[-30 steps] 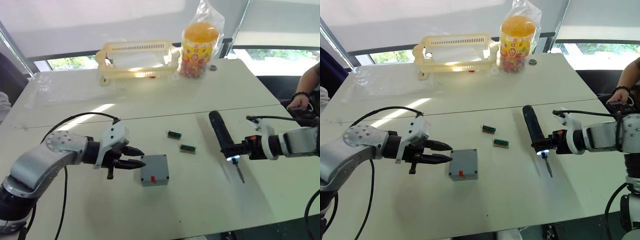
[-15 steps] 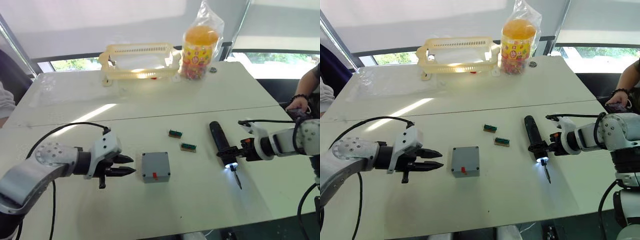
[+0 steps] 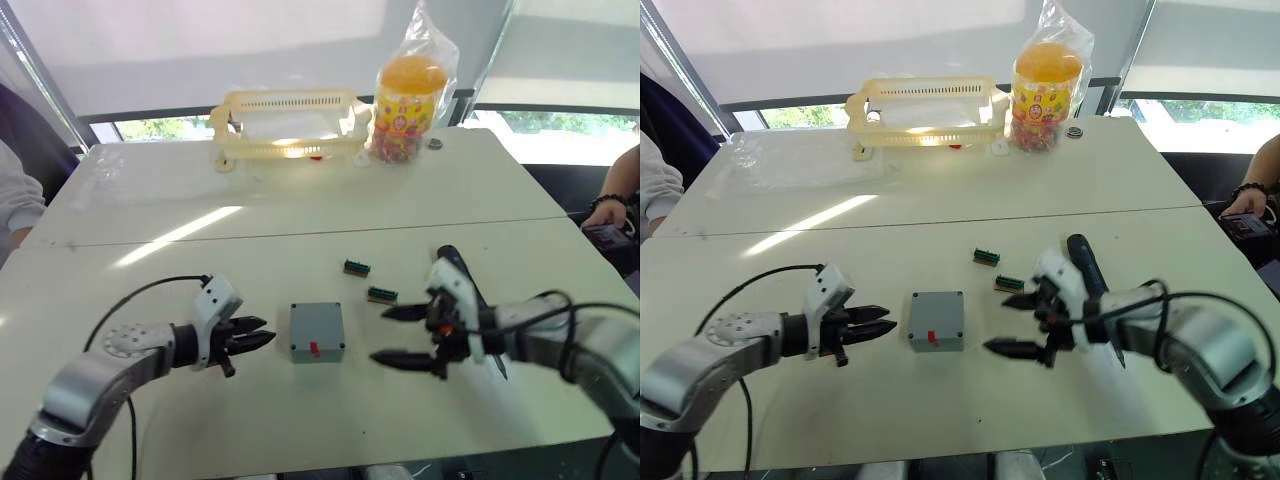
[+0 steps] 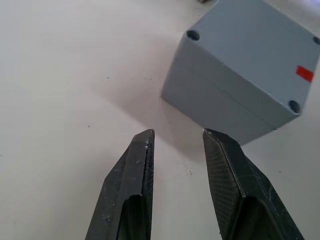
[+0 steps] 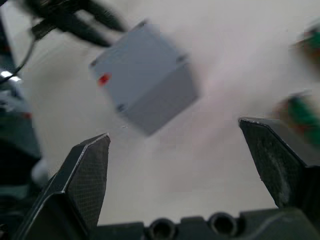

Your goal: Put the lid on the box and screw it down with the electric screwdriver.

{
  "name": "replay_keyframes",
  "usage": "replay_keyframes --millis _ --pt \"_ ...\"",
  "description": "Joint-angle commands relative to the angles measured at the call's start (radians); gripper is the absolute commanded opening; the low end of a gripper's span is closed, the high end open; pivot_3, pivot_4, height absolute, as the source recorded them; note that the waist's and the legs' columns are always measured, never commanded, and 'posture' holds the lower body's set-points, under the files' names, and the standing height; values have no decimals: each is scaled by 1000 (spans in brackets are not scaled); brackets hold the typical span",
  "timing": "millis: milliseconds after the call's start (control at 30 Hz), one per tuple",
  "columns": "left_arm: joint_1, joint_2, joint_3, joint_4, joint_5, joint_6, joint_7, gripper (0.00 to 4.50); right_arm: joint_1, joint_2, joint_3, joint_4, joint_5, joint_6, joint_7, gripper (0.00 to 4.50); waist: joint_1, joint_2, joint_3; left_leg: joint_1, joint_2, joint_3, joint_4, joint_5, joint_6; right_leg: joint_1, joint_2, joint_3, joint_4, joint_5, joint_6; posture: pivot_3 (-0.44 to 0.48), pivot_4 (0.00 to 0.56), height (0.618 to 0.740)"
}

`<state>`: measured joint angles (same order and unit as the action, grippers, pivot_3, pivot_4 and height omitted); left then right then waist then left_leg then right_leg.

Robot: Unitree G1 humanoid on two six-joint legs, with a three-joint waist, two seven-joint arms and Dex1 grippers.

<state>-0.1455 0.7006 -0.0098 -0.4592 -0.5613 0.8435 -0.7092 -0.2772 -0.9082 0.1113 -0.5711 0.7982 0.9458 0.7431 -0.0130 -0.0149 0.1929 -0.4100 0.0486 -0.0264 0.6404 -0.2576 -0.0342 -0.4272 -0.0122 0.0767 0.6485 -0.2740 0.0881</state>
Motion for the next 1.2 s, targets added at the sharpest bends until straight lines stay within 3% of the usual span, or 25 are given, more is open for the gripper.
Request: replay_keyframes --millis 33,300,800,1033,1200 --pt "-25 -35 -26 10 44 -33 44 1519 20 57 42 -38 -79 -60 -37 4478 -3 0 0 0 0 0 5 0 0 1 0 0 1 0 -2 0 150 740" --pt "-58 -81 -84 58 131 -79 76 1519 15 197 109 -31 -108 -24 -77 4478 -3 -1 0 2 0 1 9 1 -2 3 1 2 2 4 -6 0 150 740" --pt "-285 -209 -181 369 303 -260 58 1519 -15 334 83 -62 -3 131 -138 4478 -4 -1 -1 2 0 -1 9 1 -2 3 2 1 5 6 -3 0 150 740" --pt "-252 -123 -80 360 314 -263 41 1519 -6 206 38 -39 -120 7 -91 4478 -7 -1 -1 2 0 -1 9 1 -2 3 2 1 5 6 -2 0 150 740" --pt "-81 -12 24 149 171 -169 -79 1519 -22 190 44 76 -230 -170 -19 4478 -8 -1 -1 2 1 -1 8 1 -2 2 2 0 6 6 -2 0 150 740"
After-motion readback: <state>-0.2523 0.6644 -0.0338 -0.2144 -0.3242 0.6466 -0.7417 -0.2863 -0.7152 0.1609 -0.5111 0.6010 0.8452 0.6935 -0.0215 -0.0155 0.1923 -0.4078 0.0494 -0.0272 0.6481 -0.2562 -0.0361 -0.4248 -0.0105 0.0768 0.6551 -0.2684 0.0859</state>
